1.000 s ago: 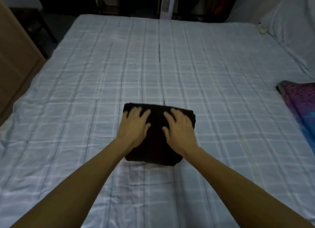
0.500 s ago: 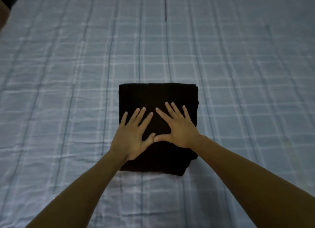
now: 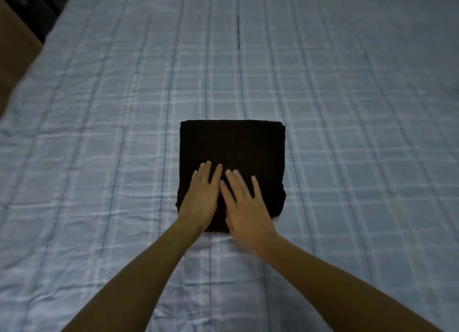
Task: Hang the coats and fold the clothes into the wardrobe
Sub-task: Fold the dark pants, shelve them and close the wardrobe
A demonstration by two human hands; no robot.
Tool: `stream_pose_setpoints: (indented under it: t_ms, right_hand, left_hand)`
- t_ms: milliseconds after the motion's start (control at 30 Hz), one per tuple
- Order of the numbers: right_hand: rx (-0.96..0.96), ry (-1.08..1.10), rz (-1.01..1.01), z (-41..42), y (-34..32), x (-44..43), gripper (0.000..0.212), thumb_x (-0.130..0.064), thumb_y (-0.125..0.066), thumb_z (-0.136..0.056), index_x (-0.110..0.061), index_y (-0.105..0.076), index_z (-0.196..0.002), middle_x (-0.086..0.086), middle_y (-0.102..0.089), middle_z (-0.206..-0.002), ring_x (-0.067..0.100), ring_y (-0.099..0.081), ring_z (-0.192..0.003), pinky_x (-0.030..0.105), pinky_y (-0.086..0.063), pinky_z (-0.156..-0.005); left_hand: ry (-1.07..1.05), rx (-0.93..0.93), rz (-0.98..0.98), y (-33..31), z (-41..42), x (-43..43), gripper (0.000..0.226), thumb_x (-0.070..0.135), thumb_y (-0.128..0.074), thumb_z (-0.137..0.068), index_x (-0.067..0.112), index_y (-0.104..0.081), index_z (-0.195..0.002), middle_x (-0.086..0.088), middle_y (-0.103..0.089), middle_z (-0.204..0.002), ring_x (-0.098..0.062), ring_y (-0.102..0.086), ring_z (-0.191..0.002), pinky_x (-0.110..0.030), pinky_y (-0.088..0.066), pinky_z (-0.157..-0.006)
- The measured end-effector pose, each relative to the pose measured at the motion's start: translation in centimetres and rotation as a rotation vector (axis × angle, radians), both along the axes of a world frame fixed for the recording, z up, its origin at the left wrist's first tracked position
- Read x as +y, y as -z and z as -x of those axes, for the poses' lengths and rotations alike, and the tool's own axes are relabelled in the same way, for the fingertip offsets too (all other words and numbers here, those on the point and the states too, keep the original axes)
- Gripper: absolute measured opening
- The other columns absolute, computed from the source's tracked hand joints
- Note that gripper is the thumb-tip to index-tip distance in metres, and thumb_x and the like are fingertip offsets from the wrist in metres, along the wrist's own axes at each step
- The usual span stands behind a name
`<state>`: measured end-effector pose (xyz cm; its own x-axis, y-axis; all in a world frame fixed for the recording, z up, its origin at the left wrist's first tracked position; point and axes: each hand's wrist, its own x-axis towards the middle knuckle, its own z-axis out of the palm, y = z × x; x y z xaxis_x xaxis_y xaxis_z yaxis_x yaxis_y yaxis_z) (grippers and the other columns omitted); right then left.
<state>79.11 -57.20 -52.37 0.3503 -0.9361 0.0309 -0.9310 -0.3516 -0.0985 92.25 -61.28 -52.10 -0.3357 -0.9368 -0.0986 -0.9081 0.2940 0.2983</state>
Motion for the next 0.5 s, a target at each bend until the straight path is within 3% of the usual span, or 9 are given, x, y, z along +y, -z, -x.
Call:
stream_pose_setpoints:
  t_ms: [67, 100, 200, 300, 400, 500]
  right_hand:
    - [0.071, 0.007, -0.091, -0.2, 0.3, 2.9, 0.099, -0.045, -0.068, -0.073, -0.006, -0.016, -0.148, 0.019, -0.009, -0.156, 0.031, -0.005, -0.145, 0.063, -0.01, -0.111]
    - [0.126, 0.029, -0.149, 0.0, 0.6, 3.7, 0.111, -0.049, -0.071, -0.069, -0.008, -0.005, -0.149, 0.018, 0.002, -0.157, 0.032, 0.003, -0.145, 0.065, -0.005, -0.11]
    - [0.215, 0.077, -0.221, 1.0, 1.4, 3.4, 0.124, -0.047, -0.075, -0.068, -0.018, 0.016, -0.147, 0.014, 0.022, -0.154, 0.036, 0.02, -0.141, 0.069, 0.007, -0.106]
    - [0.241, 0.128, -0.209, 1.0, 1.3, 0.5, 0.126, -0.045, -0.076, -0.07, -0.022, 0.022, -0.145, 0.019, 0.026, -0.152, 0.042, 0.022, -0.139, 0.07, 0.009, -0.105]
    - [0.245, 0.128, -0.224, 1.0, 1.7, -3.3, 0.13, -0.051, -0.075, -0.07, -0.021, 0.029, -0.142, 0.022, 0.026, -0.151, 0.043, 0.02, -0.139, 0.067, 0.006, -0.107]
    - [0.209, 0.106, -0.254, 1.2, 2.3, -6.2, 0.128, -0.052, -0.074, -0.071, -0.021, 0.027, -0.143, 0.022, 0.017, -0.154, 0.042, 0.011, -0.142, 0.064, -0.003, -0.11]
  left_hand:
    - [0.016, 0.015, 0.069, -0.6, -0.3, 1.5, 0.074, -0.004, -0.057, -0.084, 0.003, -0.018, -0.147, -0.025, -0.022, -0.152, -0.035, -0.019, -0.142, -0.041, -0.013, -0.116]
    - [0.031, -0.003, 0.083, -0.6, -0.6, 2.3, 0.082, -0.002, -0.062, -0.078, 0.003, -0.018, -0.147, -0.024, -0.024, -0.151, -0.035, -0.022, -0.142, -0.044, -0.016, -0.115]
    - [0.137, -0.133, 0.09, 1.2, -2.2, 4.8, 0.109, 0.033, -0.069, -0.064, 0.011, -0.008, -0.15, -0.023, -0.012, -0.155, -0.036, -0.01, -0.144, -0.056, -0.012, -0.115]
    - [0.194, -0.26, 0.101, 3.3, -2.8, 4.9, 0.135, 0.059, -0.078, -0.05, 0.016, 0.001, -0.151, -0.025, -0.005, -0.155, -0.04, -0.001, -0.144, -0.062, -0.008, -0.11]
    - [0.122, -0.302, 0.157, 4.6, -1.6, 1.5, 0.138, 0.071, -0.075, -0.052, 0.017, 0.006, -0.15, -0.028, -0.004, -0.153, -0.046, -0.003, -0.142, -0.068, -0.012, -0.108]
    - [0.088, -0.37, 0.13, 5.4, -0.7, -1.5, 0.141, 0.071, -0.075, -0.05, 0.016, 0.01, -0.149, -0.033, -0.008, -0.151, -0.05, -0.01, -0.14, -0.068, -0.013, -0.107]
